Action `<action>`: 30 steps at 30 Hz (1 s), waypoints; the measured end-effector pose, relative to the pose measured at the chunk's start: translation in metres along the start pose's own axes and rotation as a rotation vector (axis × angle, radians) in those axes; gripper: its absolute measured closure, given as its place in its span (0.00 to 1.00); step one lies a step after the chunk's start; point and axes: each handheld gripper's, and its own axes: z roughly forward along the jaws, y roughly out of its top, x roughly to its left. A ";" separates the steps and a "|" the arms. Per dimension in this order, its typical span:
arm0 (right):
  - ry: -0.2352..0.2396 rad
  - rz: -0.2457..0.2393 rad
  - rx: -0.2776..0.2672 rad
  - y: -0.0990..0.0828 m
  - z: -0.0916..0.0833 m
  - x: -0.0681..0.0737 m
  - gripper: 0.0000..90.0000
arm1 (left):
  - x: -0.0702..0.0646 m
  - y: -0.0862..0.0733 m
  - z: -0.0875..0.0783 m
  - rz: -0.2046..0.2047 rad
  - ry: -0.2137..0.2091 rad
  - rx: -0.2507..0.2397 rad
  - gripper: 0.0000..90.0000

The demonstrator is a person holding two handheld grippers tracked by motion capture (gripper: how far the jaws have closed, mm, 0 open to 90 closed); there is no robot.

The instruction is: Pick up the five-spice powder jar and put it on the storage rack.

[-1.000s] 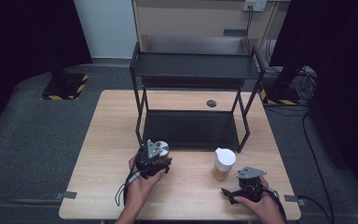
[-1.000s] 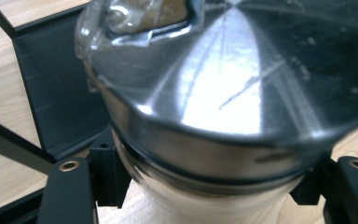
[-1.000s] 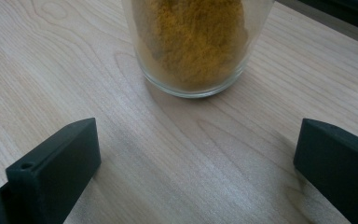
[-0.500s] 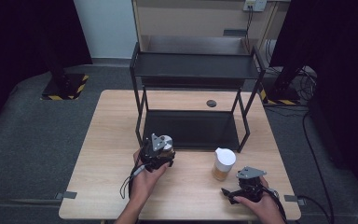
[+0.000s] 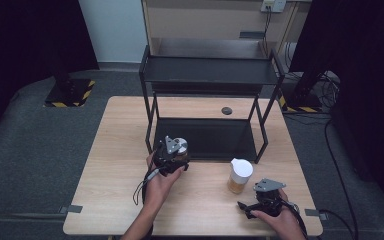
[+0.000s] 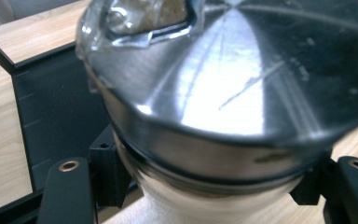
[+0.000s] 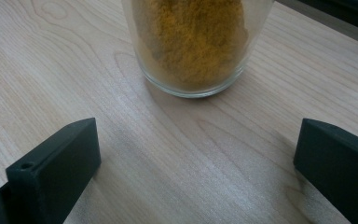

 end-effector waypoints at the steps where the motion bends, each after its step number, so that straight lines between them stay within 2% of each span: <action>1: 0.000 0.000 0.000 0.000 0.000 0.000 0.02 | 0.000 0.001 0.001 0.000 0.000 -0.001 0.33; 22: 0.000 0.000 0.000 0.000 0.000 0.000 0.02 | 0.009 0.017 0.027 0.008 0.026 0.001 0.33; 26: 0.000 0.001 0.000 0.000 0.000 0.000 0.02 | 0.009 0.022 0.036 0.020 0.024 0.011 0.33; 30: 0.000 0.001 0.000 0.000 0.000 0.000 0.02 | 0.009 0.024 0.045 0.010 0.023 0.011 0.33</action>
